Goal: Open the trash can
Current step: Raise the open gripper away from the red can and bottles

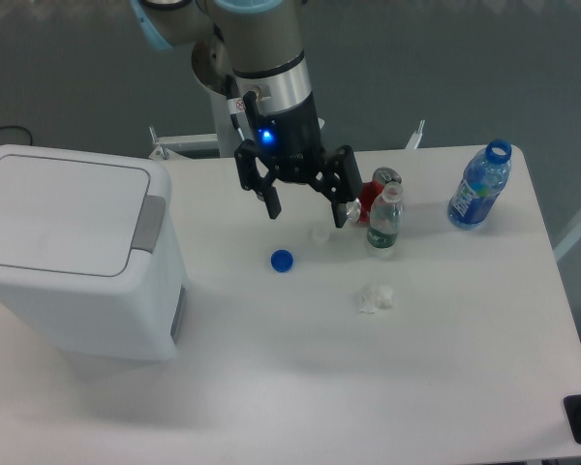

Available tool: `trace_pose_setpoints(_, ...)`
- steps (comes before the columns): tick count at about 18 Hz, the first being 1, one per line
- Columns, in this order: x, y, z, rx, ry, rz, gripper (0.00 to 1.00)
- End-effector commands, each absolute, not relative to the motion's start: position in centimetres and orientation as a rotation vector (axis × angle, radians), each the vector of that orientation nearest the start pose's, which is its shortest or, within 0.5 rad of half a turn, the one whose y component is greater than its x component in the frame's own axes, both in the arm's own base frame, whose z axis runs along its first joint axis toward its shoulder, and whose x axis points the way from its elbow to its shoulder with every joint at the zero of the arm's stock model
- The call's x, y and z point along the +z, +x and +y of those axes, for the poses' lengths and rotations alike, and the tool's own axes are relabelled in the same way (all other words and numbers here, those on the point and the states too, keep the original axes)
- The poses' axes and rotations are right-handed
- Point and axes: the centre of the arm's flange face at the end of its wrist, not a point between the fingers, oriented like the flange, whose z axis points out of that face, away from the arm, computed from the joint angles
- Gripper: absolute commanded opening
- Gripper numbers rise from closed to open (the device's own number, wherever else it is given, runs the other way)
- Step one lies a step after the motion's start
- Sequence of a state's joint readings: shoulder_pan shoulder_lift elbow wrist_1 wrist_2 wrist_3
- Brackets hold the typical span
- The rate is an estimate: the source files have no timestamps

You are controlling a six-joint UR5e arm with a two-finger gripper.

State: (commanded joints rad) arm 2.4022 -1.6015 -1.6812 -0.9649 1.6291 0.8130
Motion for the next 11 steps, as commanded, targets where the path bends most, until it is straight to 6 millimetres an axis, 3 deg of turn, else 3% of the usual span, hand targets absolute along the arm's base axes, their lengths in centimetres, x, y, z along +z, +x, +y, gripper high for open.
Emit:
trace_pose_setpoints(6, 48.87, -30.91, 45.60, 0.540, -2.812, -0.055, 1.00)
trace_pose_setpoints(11, 48.78, -30.93, 45.88, 0.512, -2.792, -0.182, 1.00)
